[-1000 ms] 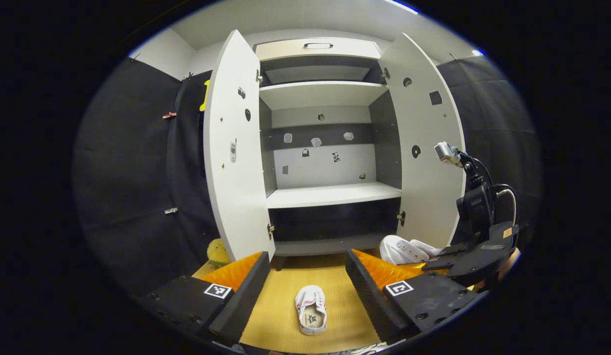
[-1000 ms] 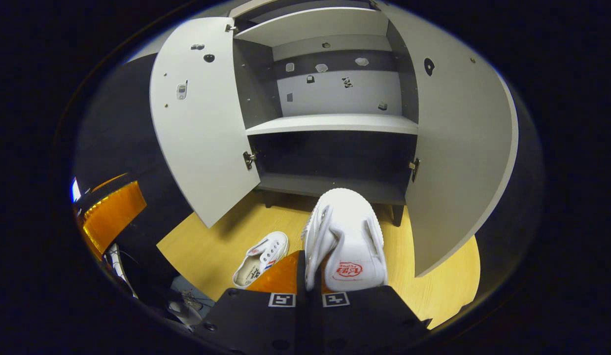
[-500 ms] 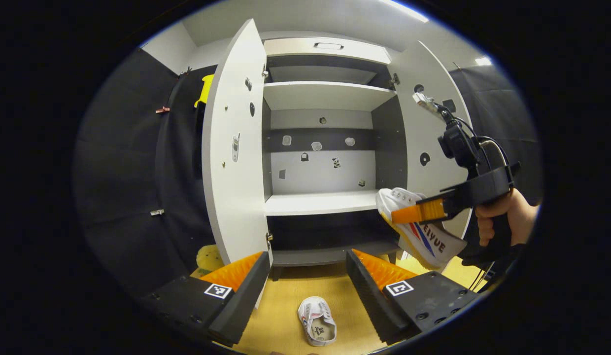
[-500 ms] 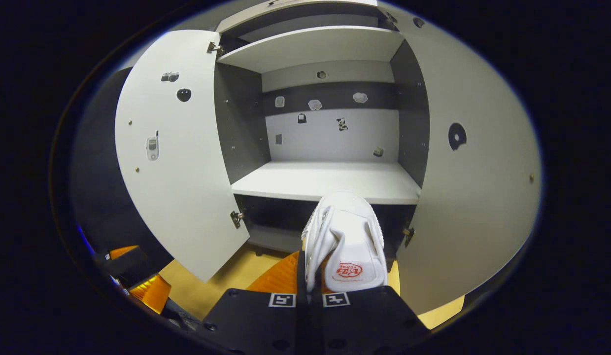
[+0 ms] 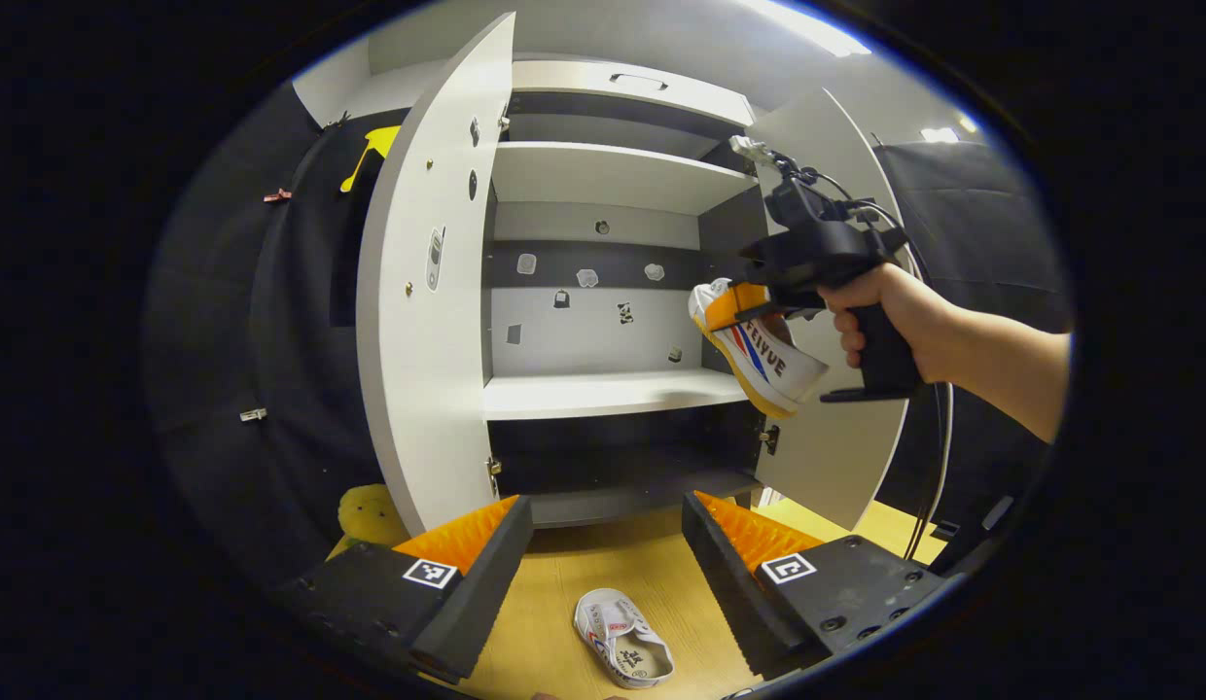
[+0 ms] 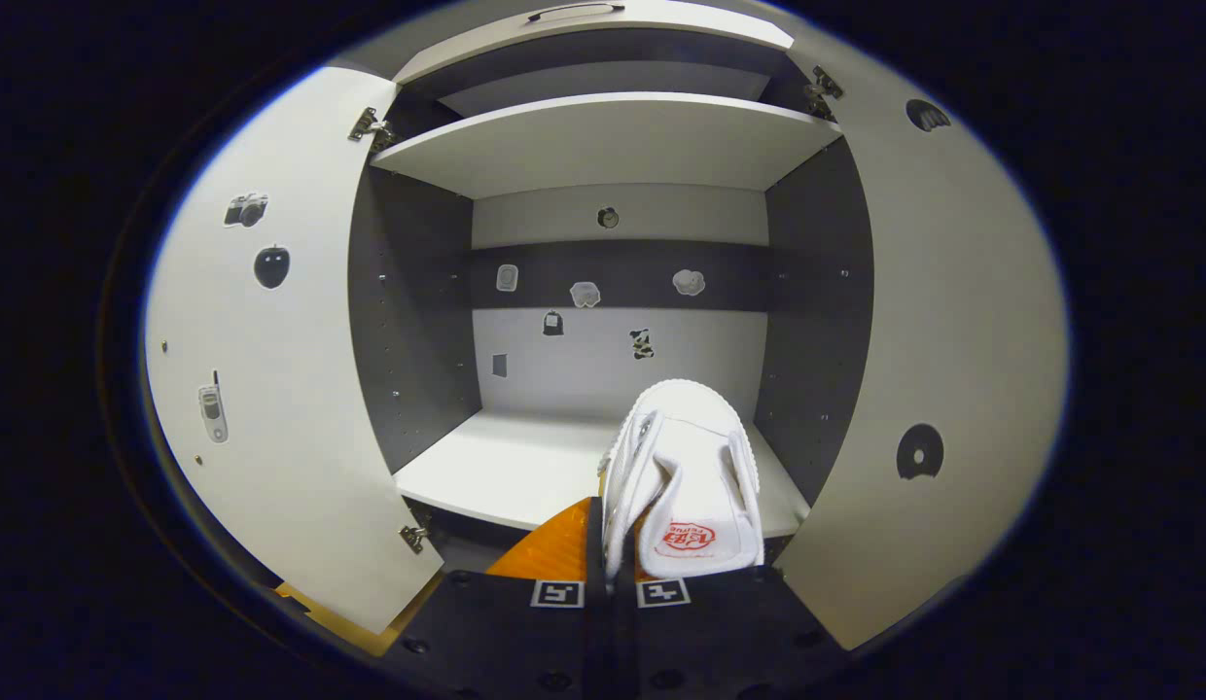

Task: Grab one shoe with the right hand and put it into the shoe cabinet, grab the other shoe with the left hand and put it into the shoe cabinet; then close the right door with the right hand and the left door with the left hand.

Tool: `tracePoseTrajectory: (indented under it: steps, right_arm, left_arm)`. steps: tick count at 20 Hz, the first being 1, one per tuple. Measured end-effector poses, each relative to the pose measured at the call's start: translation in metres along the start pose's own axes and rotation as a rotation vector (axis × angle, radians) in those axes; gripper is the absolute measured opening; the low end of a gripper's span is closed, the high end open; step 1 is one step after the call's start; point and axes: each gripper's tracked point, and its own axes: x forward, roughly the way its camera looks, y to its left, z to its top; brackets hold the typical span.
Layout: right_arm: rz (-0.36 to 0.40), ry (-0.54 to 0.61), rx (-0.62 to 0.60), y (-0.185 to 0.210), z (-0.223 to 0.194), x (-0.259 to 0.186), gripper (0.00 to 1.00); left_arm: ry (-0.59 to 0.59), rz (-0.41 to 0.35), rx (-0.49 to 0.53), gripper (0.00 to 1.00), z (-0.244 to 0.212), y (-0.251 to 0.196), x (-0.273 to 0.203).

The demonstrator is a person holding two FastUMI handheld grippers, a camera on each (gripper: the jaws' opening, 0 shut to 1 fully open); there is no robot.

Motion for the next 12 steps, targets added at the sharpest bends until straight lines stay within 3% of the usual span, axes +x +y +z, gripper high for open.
tracePoseTrajectory:
  steps: [3, 7, 12]
  right_arm:
    - [-0.028, 0.021, -0.041, -0.007, 0.014, 0.025, 0.05]
    - [-0.011, 0.050, -0.118, -0.006, 0.022, 0.065, 0.05]
    - [-0.001, 0.149, -0.117, -0.013, -0.003, 0.128, 0.05]
  left_arm:
    - [0.003, -0.024, -0.031, 0.97, -0.003, 0.006, 0.000]
    - [-0.007, 0.036, -0.039, 0.97, -0.003, 0.028, -0.009]
    - [-0.023, 0.090, -0.057, 0.98, -0.001, 0.036, -0.019]
